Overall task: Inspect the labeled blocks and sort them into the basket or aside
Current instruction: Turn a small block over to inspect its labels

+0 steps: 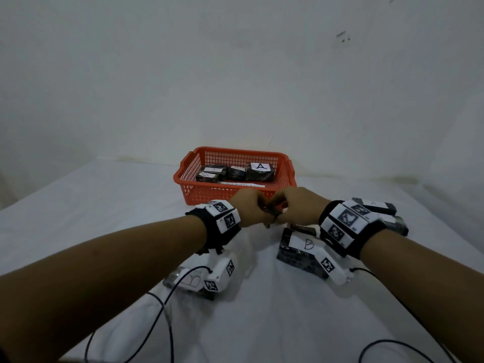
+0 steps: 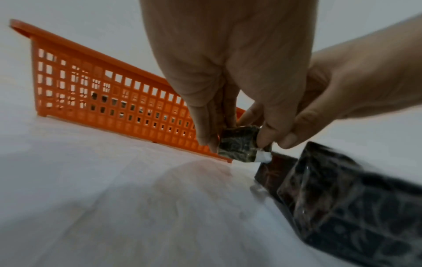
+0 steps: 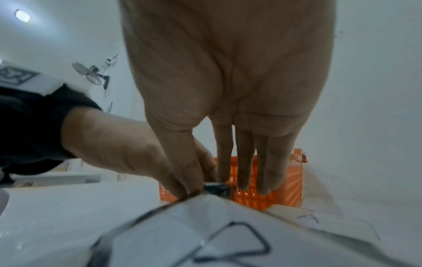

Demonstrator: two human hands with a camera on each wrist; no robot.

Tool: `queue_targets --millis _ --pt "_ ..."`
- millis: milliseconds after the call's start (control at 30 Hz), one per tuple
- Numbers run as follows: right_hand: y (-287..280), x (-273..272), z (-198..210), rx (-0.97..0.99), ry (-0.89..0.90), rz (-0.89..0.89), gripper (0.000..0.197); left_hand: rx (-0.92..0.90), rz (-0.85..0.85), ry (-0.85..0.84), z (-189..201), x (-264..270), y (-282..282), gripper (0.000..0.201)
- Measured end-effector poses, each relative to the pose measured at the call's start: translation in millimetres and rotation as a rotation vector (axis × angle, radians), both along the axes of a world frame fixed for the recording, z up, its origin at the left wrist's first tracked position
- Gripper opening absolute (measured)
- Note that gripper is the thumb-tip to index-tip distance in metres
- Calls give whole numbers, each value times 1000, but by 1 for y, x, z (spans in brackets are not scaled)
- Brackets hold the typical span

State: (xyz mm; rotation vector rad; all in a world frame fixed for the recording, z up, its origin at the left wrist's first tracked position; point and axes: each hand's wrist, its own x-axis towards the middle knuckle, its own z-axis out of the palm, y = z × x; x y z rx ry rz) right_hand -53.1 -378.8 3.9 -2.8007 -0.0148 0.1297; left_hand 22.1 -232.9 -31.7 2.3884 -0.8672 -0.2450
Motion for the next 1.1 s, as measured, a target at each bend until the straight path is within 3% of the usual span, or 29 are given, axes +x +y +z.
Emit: queue_targets --millis 133,333,500,733,833,967,1100 --pt "-8 -4 4 134 -108 -26 47 -145 -37 47 7 3 15 36" --pt "-8 -10 11 277 -260 -53 38 -423 -55 149 7 0 30 56" --pt "-6 -16 12 478 -339 -90 36 -533 -79 174 16 -6 39 38" --pt "2 -26 8 864 -272 -60 42 -601 -115 249 32 -16 52 34" --pt "10 -27 9 829 -327 -36 43 -590 -115 247 34 -14 62 36" --pt "18 -26 15 824 -355 -40 39 -656 -150 389 34 -15 72 38" --pt "23 -24 17 862 -345 -52 34 -660 -101 334 36 -15 77 33"
